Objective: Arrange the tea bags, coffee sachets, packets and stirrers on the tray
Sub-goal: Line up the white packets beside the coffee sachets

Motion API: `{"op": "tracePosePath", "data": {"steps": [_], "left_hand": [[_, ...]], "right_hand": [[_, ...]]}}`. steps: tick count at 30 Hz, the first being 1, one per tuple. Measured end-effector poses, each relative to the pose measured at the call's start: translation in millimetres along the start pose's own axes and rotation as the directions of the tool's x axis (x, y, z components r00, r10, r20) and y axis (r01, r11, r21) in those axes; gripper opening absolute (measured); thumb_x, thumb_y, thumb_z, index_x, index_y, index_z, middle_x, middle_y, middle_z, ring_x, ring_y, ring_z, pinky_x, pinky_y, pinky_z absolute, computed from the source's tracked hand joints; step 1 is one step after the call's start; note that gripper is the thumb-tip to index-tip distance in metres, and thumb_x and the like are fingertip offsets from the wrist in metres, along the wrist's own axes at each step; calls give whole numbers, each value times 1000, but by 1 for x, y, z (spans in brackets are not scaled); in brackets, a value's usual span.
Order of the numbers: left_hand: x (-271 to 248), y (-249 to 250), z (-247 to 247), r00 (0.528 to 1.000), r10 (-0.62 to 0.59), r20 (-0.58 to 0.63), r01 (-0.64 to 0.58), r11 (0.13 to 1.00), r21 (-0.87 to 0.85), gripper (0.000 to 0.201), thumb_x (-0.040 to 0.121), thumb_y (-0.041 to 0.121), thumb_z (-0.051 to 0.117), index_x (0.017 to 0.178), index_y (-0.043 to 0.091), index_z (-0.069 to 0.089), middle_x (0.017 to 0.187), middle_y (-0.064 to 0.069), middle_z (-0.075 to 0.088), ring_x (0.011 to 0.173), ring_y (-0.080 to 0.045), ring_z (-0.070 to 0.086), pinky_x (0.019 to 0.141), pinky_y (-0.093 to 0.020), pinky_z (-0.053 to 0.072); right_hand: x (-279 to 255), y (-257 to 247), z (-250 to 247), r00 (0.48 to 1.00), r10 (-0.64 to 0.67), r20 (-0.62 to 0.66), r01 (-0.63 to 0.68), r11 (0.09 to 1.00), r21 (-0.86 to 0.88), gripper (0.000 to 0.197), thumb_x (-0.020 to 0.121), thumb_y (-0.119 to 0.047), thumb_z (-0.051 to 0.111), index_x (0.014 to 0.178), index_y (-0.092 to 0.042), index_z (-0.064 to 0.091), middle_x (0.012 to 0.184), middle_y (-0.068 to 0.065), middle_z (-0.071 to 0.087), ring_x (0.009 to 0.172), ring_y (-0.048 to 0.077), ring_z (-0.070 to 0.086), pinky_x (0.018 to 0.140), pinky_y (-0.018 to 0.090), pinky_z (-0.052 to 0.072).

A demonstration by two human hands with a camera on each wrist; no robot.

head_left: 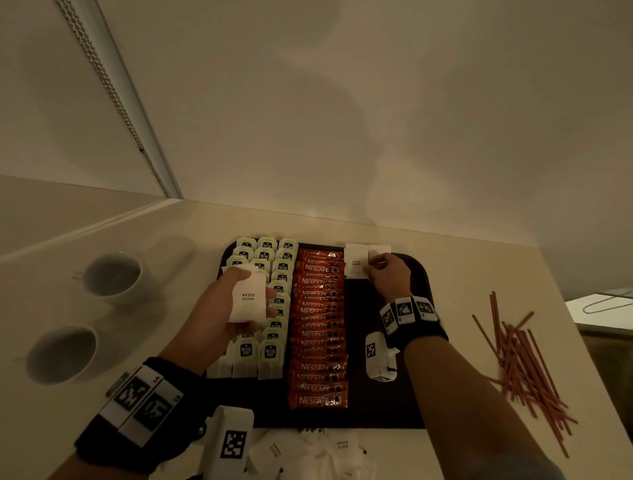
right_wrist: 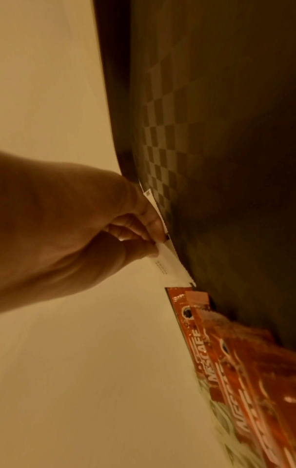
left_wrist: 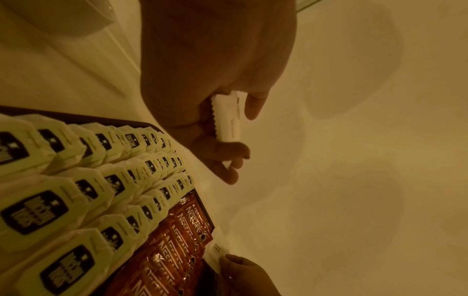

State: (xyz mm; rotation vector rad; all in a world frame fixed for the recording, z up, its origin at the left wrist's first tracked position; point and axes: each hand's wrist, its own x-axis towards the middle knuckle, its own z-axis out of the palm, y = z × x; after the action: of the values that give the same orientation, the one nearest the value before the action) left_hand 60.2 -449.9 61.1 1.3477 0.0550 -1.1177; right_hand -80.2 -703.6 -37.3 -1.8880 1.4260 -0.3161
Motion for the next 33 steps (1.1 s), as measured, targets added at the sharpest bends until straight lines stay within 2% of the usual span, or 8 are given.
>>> {"op": "tracePosePath", "data": {"steps": [4, 9, 12, 15, 18, 24, 28, 33], "left_hand": [[2, 1, -3, 997, -17, 72, 24, 995, -102, 32, 96, 23, 32, 101, 10, 60, 80, -12, 73, 64, -27, 69, 46, -25, 53], [2, 3, -2, 995, 18, 103, 1, 983, -182, 33, 98, 17, 31, 102, 6, 62, 86, -16, 73, 71, -29, 71, 51, -28, 56], [2, 3, 3, 997, 34, 66, -23, 988, -152, 27, 99, 16, 36, 113, 7, 56, 91, -16, 73, 74, -28, 72, 50, -30, 58], [3, 1, 8, 997, 72, 15, -71, 995, -71, 17, 98, 15, 43, 109, 13, 57, 87, -9, 73, 76, -24, 70, 47, -29, 56], [7, -4, 12, 989, 147, -20, -144, 985, 98, 14, 93, 15, 57, 106, 16, 61, 96, -6, 68, 84, -20, 65, 46, -22, 52], [10, -7, 7, 961, 277, -16, -269, 945, 186, 24, 80, 1, 69, 101, 12, 68, 98, -12, 71, 91, -26, 69, 69, -31, 57], [11, -5, 2, 930, 357, -84, -341, 926, 162, 23, 76, 0, 73, 93, 13, 67, 89, -8, 70, 83, -21, 70, 66, -35, 56], [14, -6, 5, 936, 352, -11, -336, 901, 274, 22, 77, 6, 74, 95, 16, 67, 90, -4, 69, 82, -17, 67, 57, -21, 49]], "right_hand": [[0, -2, 3, 999, 4, -33, -4, 1000, -15, 16, 84, -15, 69, 95, -6, 63, 89, 5, 63, 81, 14, 57, 72, 21, 41], [3, 1, 8, 998, 17, -53, -19, 999, -48, 13, 85, -13, 66, 94, -6, 60, 95, 13, 67, 87, 24, 64, 75, 27, 51], [-13, -20, 4, 992, -117, -54, 118, 993, 18, 14, 87, -16, 64, 98, -7, 61, 96, 7, 66, 83, 14, 60, 74, 23, 48], [-53, -63, -4, 938, -290, 192, 242, 941, 238, 15, 91, -29, 58, 99, -15, 60, 93, -5, 64, 84, 7, 60, 76, 23, 46], [-91, -93, -6, 797, -413, 440, 210, 874, 439, 22, 88, -31, 63, 110, -28, 61, 102, -3, 64, 96, 16, 64, 83, 32, 55], [-116, -101, -5, 788, -444, 426, 200, 840, 505, 34, 88, -7, 61, 120, -18, 58, 108, 9, 58, 92, 15, 65, 72, 22, 56], [-125, -91, -6, 698, -402, 593, 81, 867, 492, 30, 89, -8, 60, 116, -21, 55, 113, 7, 57, 93, 19, 67, 74, 27, 58], [-124, -82, -4, 773, -395, 497, 213, 899, 384, 15, 93, -20, 55, 105, -16, 64, 102, -1, 65, 95, 12, 63, 80, 24, 54]]}}
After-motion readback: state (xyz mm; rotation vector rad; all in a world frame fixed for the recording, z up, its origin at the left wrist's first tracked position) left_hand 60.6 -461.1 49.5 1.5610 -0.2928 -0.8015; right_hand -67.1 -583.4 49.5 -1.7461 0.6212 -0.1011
